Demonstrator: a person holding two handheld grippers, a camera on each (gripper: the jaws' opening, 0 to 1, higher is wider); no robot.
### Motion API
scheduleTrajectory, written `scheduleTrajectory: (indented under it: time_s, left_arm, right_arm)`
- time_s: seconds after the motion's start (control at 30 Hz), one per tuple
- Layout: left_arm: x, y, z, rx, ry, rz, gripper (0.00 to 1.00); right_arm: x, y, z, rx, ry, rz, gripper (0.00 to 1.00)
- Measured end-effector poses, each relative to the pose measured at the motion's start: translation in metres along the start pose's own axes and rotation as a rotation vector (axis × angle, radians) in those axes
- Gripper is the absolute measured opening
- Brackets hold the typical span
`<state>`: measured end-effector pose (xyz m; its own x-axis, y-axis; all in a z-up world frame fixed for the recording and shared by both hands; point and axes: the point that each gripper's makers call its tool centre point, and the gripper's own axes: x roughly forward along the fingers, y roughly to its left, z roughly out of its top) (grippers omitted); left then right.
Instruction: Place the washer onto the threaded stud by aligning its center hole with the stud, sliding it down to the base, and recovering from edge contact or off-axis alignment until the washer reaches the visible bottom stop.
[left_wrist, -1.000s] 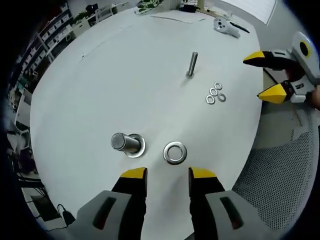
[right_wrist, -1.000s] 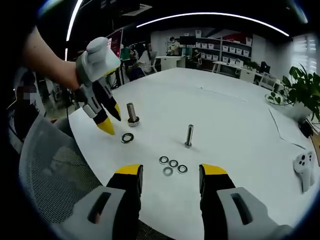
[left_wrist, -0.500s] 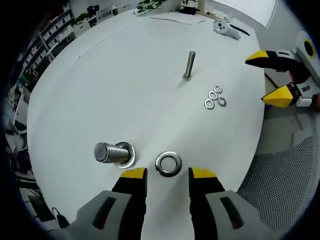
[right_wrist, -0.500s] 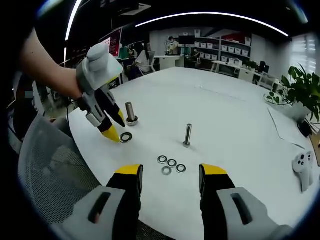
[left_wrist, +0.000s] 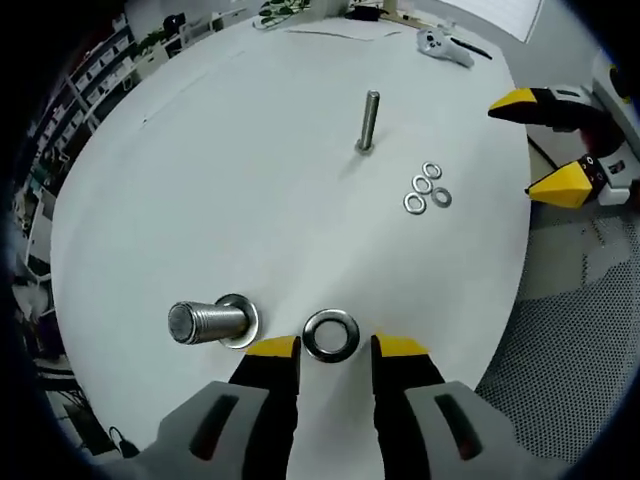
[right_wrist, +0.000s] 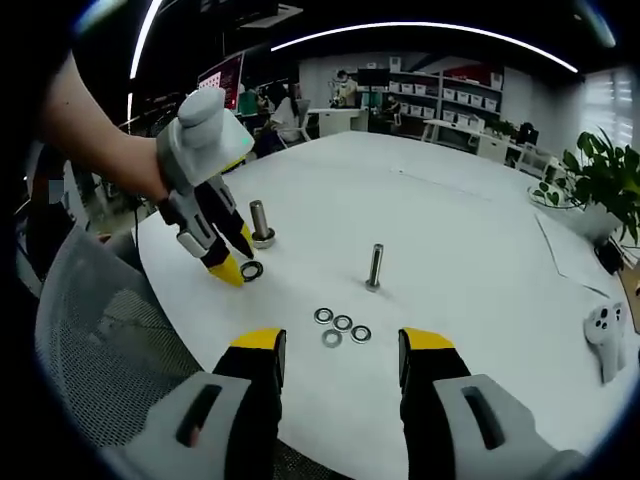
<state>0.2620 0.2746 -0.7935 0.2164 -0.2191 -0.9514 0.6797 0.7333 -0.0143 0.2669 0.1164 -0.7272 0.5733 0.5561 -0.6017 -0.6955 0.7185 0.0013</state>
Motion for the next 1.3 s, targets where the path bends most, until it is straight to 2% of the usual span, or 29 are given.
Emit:
scheduleTrajectory:
  time_s: [0.07, 0.23, 0.73, 1.0, 1.2, 1.3]
  left_arm:
    - [0.003, 0.001, 0.0, 0.034, -0.009, 0.014, 0.26]
    - [0.003, 0.001, 0.001, 0.034, 0.002, 0.009, 0.25]
    - [0.004, 0.001, 0.006, 0.037, -0.031, 0.011, 0.21]
    - [-0.001, 0.003, -0.008, 0.071, 0.009, -0.009, 0.21]
    - [-0.006, 0.007, -0.025, 0.092, 0.049, -0.014, 0.21]
    - [-0.008, 0.012, -0.03, 0.073, 0.05, -0.022, 0.21]
  right_arm:
    - [0.0, -0.001, 0.0, 0.002, -0.003, -0.002, 0.48]
    - [0.0, 0.0, -0.001, -0.001, 0.001, -0.002, 0.48]
    - [0.001, 0.0, -0.002, -0.005, 0.009, -0.002, 0.48]
    - [0.001, 0.0, -0.003, -0.007, 0.011, -0.002, 0.48]
    - [0.001, 0.001, -0.003, -0.009, 0.013, 0.001, 0.48]
    - [0.002, 0.002, -0.004, -0.01, 0.017, 0.004, 0.48]
